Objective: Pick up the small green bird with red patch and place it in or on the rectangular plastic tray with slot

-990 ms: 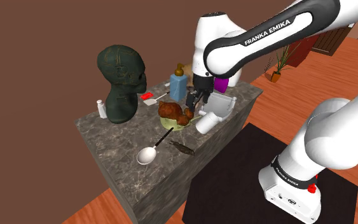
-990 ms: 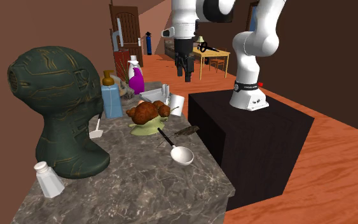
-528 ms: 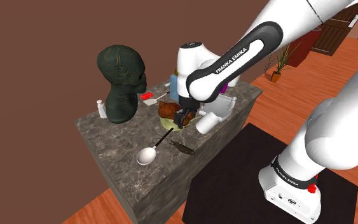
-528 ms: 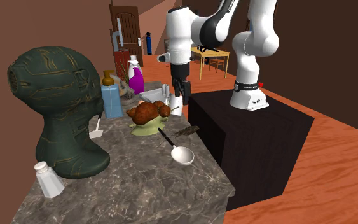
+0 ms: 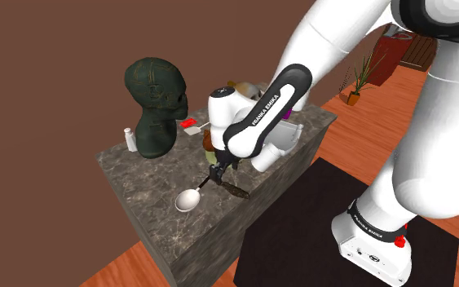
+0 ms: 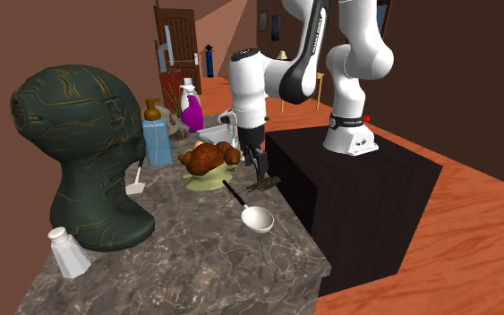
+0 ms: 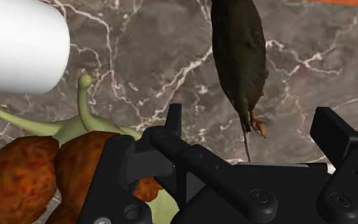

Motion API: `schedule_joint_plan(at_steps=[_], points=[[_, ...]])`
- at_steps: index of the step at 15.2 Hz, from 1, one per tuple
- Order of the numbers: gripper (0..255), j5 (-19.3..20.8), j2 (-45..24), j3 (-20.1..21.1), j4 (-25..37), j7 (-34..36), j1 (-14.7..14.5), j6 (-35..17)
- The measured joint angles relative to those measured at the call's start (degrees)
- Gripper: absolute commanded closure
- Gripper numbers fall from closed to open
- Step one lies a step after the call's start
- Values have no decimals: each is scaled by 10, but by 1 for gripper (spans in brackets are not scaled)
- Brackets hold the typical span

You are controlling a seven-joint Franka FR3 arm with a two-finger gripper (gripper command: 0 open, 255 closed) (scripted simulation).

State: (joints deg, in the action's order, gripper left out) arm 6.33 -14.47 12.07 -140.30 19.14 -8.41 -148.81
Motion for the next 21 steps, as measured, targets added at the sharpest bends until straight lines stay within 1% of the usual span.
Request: schedule_joint_plan(at_steps=[7, 14, 15, 21], points=[[0, 32, -74, -19, 15, 26, -16, -55], [0, 37, -84, -23, 17, 28, -18, -64], [255, 37, -84, -23, 17, 28, -18, -64], [255, 37, -84, -23, 17, 28, -18, -64]])
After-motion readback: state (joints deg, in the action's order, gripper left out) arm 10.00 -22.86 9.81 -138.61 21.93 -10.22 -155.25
